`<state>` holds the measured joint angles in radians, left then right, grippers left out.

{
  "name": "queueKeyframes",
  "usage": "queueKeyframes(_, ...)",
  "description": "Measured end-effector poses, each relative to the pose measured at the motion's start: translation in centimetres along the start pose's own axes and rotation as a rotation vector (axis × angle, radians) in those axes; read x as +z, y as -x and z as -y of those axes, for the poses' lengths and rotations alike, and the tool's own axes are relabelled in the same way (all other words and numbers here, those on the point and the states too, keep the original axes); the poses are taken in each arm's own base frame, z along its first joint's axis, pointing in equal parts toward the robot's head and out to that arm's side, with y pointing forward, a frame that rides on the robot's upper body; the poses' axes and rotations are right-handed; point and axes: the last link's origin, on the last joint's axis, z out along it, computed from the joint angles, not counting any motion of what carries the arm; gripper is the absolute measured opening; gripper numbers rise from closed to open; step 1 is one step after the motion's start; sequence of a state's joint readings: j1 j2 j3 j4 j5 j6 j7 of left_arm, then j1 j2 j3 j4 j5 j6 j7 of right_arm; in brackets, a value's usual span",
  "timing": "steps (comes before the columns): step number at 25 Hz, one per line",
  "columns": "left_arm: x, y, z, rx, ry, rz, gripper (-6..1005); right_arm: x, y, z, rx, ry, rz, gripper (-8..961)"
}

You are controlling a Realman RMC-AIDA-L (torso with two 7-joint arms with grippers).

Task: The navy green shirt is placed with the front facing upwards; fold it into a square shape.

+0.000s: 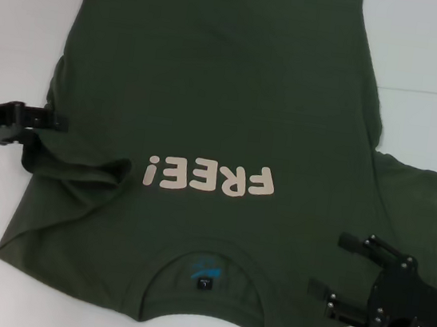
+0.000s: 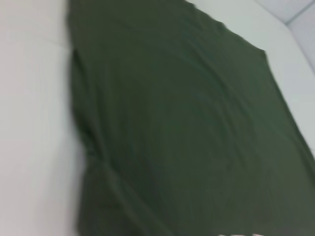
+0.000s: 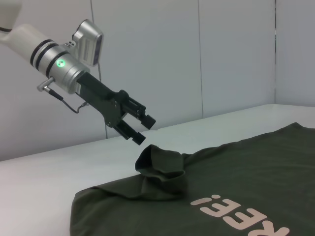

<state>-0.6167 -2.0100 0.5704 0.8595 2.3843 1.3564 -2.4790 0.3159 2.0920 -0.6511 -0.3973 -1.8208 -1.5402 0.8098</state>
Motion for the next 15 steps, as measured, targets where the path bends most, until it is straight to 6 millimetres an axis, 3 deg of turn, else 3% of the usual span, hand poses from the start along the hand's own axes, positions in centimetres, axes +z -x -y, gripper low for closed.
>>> queueKeyframes(5,0.5,0.4,1.6,-0.01,-0.091,0.009,806,0.0,0.0,0.0,0.0,0.0,0.001,915)
queueKeyframes(15,1.9,1.0,2.8,-0.045,-0.149,-0.032,804,0.0,0.0,0.0,0.001,-0.001,0.002,914)
